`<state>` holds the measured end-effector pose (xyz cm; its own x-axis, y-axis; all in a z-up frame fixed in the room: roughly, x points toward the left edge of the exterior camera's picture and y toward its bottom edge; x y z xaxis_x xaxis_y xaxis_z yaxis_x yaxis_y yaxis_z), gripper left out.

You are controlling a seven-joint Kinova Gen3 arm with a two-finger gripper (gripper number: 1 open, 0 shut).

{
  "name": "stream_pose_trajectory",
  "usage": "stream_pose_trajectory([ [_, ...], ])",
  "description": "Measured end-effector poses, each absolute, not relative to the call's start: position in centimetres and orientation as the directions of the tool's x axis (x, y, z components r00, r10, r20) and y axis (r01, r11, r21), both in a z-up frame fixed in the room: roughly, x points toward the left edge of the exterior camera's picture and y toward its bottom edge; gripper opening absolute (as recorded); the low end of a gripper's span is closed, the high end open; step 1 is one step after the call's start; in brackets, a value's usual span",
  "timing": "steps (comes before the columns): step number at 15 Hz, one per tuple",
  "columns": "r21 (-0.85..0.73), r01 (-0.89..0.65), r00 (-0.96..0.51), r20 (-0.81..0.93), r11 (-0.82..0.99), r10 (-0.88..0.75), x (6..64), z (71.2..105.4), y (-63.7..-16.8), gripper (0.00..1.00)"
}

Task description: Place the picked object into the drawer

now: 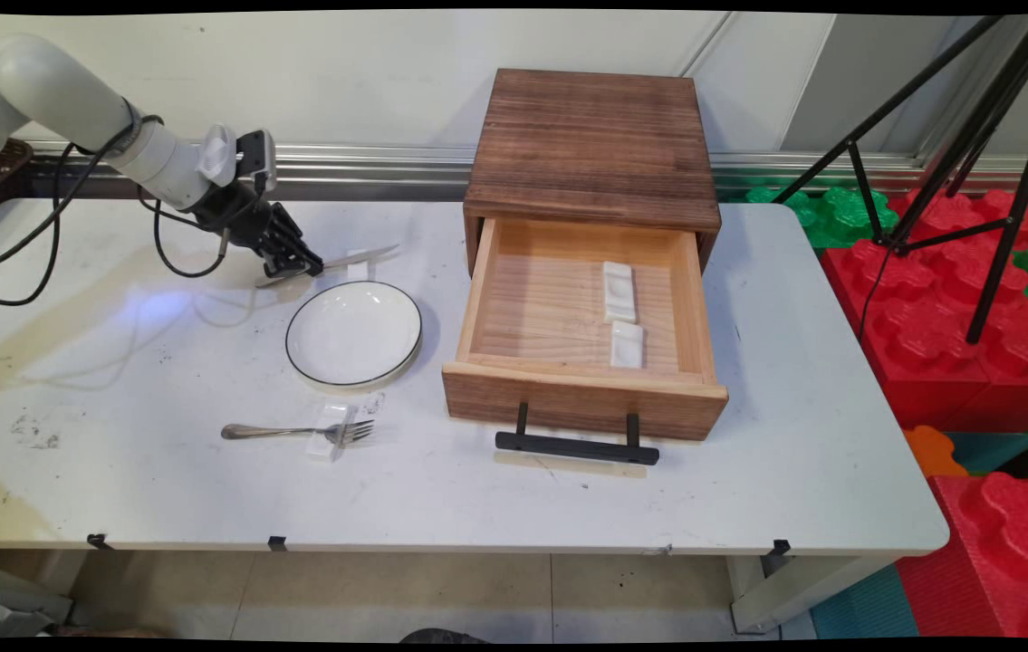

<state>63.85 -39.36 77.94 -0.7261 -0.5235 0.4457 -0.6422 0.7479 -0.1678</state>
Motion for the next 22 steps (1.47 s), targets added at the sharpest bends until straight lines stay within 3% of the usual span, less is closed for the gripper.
stream_pose_trajectory([
  [8, -0.175, -0.632, -0.732, 0.455, 0.755, -0.507, 63.9, 79.9, -38.5, 0.0],
  [22, -0.196, -0.573, -0.721, 0.583, 0.796, -0.375, 59.9, 89.9, -35.7, 0.0],
])
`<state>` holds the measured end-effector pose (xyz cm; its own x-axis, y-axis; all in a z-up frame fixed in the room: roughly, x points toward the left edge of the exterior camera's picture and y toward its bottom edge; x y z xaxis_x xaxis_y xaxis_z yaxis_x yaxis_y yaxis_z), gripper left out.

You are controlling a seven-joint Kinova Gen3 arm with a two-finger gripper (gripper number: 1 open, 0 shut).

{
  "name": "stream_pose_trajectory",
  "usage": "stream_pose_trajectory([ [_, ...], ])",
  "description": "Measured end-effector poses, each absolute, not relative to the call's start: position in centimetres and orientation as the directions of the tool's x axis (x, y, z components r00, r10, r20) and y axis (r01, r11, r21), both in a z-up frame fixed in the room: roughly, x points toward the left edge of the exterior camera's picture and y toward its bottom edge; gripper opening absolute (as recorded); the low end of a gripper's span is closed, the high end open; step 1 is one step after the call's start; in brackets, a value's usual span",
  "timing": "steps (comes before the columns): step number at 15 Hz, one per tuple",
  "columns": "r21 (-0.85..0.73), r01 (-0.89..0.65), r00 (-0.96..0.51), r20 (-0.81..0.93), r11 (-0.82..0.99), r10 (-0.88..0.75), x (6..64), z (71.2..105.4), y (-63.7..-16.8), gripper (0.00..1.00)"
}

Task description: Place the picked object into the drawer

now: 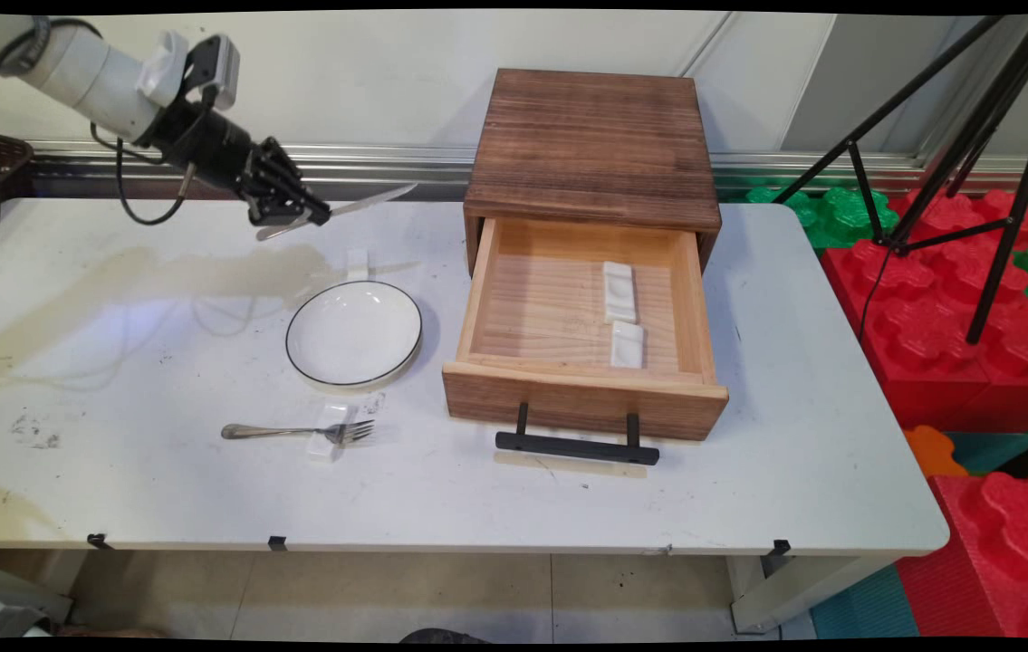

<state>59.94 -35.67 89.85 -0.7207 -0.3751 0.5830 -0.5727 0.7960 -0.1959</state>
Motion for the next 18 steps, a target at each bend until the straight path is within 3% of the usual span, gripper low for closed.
stream_pose_trajectory([
  [8, -0.215, -0.543, -0.704, 0.644, 0.811, -0.301, 53.8, 93.6, -36.8, 0.0],
  [18, -0.202, -0.504, -0.686, 0.685, 0.84, -0.247, 43.1, 95.2, -39.8, 0.0],
])
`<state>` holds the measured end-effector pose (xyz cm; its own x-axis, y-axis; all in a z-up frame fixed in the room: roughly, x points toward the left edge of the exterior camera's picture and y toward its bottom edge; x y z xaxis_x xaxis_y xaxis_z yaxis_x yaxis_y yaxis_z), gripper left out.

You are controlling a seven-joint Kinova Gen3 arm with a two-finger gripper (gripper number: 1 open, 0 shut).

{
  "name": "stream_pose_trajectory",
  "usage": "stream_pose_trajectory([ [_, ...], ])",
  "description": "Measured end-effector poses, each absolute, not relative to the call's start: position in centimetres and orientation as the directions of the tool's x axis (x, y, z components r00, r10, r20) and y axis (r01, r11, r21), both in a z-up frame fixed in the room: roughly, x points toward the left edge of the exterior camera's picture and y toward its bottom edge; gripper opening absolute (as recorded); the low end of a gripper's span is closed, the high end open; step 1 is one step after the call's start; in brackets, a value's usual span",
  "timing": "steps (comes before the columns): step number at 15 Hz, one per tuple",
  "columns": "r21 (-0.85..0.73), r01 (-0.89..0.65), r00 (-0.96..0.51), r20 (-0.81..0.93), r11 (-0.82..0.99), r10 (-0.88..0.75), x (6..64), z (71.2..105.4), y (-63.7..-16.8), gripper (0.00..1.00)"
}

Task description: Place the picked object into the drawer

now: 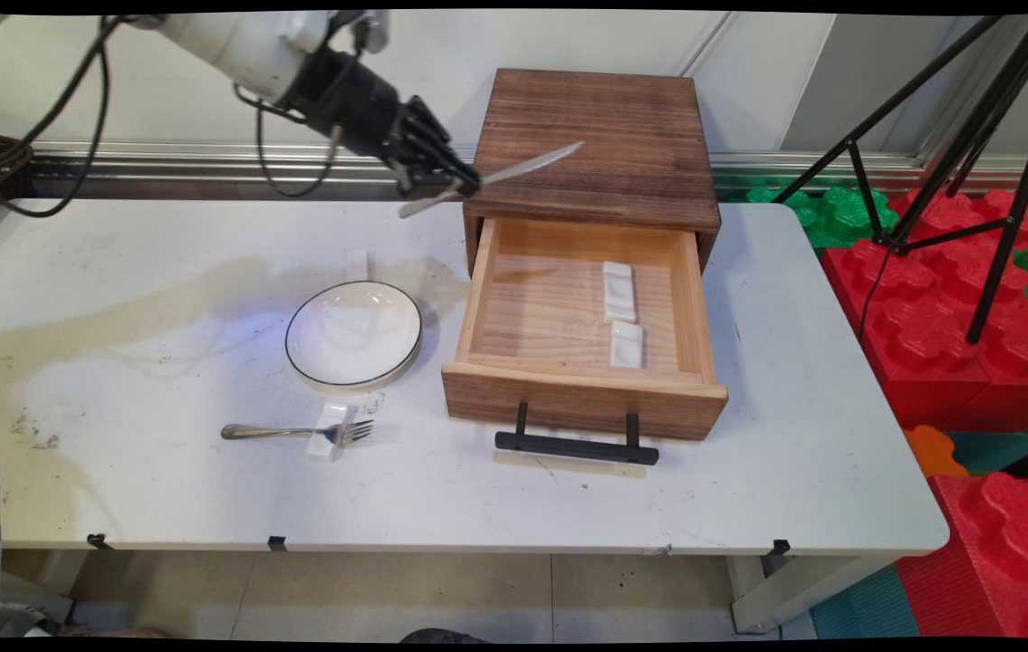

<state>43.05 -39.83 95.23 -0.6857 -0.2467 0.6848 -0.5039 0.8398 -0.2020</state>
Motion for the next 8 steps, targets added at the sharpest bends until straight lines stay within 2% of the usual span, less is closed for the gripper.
stream_pose_trajectory([
  [8, -0.169, -0.489, -0.686, 0.681, 0.856, -0.258, 35.5, 92.7, -44.6, 0.0],
])
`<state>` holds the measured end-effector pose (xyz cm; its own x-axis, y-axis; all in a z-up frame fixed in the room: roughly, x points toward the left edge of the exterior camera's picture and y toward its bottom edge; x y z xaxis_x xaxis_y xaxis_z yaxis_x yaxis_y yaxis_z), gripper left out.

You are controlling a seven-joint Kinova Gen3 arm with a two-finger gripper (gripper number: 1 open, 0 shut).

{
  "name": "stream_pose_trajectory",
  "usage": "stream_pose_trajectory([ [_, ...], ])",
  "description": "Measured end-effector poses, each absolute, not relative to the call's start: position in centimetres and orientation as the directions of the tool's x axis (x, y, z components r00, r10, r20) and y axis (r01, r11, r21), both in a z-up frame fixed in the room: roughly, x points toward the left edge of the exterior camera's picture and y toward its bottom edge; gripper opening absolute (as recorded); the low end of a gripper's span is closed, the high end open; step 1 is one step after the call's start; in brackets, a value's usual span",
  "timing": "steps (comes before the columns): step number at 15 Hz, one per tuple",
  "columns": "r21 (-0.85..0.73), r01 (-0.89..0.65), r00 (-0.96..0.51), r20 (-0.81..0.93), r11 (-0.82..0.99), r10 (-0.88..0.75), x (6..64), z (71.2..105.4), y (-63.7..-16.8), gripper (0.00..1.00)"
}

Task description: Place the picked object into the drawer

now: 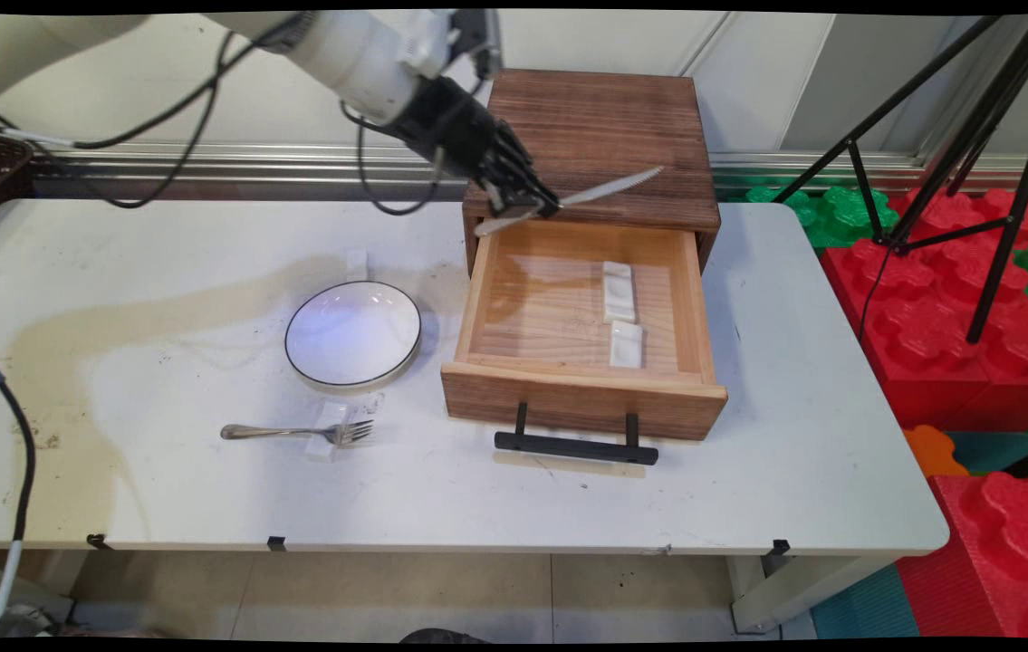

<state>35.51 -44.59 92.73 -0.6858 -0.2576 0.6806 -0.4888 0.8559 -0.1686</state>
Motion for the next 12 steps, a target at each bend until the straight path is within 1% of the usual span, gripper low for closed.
stream_pose_trajectory([
  [7, -0.158, -0.454, -0.724, 0.64, 0.877, -0.26, 31.9, 88.2, -48.8, 0.0],
  [12, -0.151, -0.434, -0.743, 0.618, 0.888, -0.258, 30.6, 86.1, -50.1, 0.0],
])
